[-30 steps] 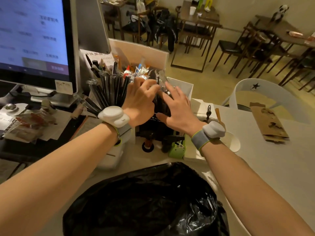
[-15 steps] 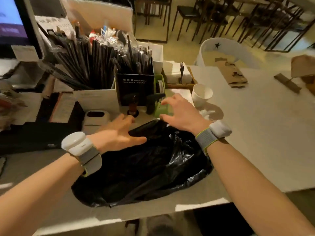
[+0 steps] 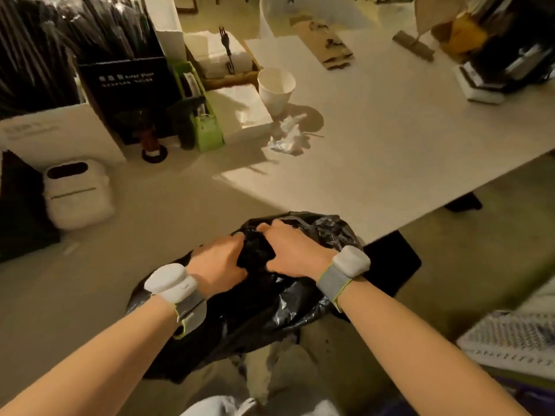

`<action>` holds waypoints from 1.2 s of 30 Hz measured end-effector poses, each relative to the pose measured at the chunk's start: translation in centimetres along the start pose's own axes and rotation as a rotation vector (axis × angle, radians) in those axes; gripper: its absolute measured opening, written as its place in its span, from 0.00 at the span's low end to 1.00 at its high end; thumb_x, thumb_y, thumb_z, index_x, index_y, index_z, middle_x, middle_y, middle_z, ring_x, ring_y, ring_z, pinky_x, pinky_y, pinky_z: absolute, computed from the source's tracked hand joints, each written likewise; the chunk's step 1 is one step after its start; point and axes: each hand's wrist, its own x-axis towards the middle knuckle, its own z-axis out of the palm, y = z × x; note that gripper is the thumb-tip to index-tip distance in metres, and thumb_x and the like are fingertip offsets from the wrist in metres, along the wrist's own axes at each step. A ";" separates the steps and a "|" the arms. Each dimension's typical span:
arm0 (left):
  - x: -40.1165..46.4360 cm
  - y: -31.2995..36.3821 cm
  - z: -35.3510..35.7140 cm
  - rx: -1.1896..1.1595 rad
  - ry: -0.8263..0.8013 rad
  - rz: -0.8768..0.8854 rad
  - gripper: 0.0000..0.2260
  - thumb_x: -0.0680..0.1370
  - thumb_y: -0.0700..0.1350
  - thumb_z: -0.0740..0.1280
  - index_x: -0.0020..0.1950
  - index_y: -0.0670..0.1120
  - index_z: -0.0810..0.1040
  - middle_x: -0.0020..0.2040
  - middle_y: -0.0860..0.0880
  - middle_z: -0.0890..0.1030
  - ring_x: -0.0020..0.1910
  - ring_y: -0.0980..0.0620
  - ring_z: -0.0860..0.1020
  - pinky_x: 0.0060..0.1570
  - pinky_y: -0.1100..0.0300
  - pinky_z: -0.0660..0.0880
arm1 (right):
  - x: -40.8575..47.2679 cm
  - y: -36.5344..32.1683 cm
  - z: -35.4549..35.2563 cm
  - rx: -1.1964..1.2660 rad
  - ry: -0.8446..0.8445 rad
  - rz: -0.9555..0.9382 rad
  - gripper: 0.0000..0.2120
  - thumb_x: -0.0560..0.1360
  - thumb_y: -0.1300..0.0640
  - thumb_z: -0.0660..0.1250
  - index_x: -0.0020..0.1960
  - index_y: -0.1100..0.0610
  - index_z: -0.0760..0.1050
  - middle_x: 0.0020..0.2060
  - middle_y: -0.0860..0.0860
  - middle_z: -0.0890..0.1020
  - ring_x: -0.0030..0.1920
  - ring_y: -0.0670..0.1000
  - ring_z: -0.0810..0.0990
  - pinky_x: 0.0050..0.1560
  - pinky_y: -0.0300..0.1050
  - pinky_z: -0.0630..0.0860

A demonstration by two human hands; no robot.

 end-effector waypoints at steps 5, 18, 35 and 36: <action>3.0 5.5 1.4 -0.353 -0.129 0.034 0.10 0.72 0.43 0.67 0.52 0.44 0.74 0.45 0.43 0.80 0.34 0.48 0.79 0.34 0.53 0.78 | -3.2 4.5 0.4 0.212 0.126 0.084 0.24 0.72 0.62 0.66 0.67 0.57 0.66 0.56 0.57 0.73 0.57 0.61 0.73 0.52 0.54 0.74; 11.5 26.9 10.8 -0.534 -0.242 0.149 0.30 0.67 0.50 0.67 0.70 0.50 0.69 0.60 0.48 0.80 0.56 0.47 0.80 0.59 0.45 0.77 | -12.4 25.9 3.3 0.866 0.516 0.407 0.32 0.74 0.62 0.64 0.75 0.52 0.59 0.73 0.53 0.66 0.73 0.53 0.63 0.69 0.40 0.59; 22.5 27.3 26.9 -0.193 -0.373 -0.105 0.29 0.77 0.42 0.63 0.77 0.47 0.58 0.73 0.42 0.69 0.70 0.41 0.68 0.60 0.61 0.64 | -6.5 41.5 15.9 0.912 0.081 0.537 0.27 0.75 0.61 0.63 0.73 0.54 0.64 0.69 0.61 0.71 0.67 0.64 0.71 0.65 0.51 0.71; 22.7 27.1 27.5 -0.194 -0.383 -0.115 0.29 0.77 0.41 0.63 0.77 0.47 0.58 0.72 0.41 0.69 0.70 0.41 0.69 0.60 0.61 0.64 | -6.0 41.8 16.6 0.915 0.050 0.539 0.27 0.75 0.61 0.63 0.73 0.55 0.64 0.69 0.61 0.72 0.67 0.64 0.71 0.65 0.52 0.72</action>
